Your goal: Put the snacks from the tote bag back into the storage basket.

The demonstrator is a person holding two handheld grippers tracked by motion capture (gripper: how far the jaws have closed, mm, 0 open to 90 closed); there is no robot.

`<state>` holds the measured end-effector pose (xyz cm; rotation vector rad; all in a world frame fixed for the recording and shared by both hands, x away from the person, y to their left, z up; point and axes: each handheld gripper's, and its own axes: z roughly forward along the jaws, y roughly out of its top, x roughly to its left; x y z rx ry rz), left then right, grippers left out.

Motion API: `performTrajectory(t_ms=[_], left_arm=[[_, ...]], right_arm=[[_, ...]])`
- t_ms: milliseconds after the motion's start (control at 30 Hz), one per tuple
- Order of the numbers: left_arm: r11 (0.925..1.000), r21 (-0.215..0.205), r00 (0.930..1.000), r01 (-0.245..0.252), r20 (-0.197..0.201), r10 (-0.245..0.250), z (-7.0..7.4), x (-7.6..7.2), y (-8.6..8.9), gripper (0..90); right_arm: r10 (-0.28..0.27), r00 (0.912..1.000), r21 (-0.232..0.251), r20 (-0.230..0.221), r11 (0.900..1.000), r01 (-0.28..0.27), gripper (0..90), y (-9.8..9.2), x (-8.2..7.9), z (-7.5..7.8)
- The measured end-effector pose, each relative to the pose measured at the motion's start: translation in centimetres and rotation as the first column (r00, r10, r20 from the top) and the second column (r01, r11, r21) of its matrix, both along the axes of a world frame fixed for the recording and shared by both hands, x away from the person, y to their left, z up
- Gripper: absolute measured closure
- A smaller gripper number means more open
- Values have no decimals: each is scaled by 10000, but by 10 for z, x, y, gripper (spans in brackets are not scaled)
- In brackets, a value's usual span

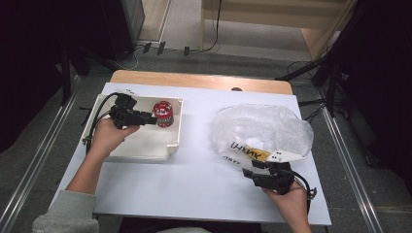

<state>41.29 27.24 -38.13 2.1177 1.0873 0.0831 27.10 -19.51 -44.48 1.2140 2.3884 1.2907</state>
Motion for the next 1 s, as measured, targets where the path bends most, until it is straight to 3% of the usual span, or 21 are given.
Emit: performTrajectory(t_ms=[633,1000], left_arm=[[9962,-15,9958,875,277,-874,9,-24,-27,469],[9876,-164,9872,1562,366,-1555,10,-37,-44,404]], right_arm=[[37,10000,37,31,10000,-37,478,1,0,1],[111,9999,41,1,9999,-111,466,3,-1,1]])
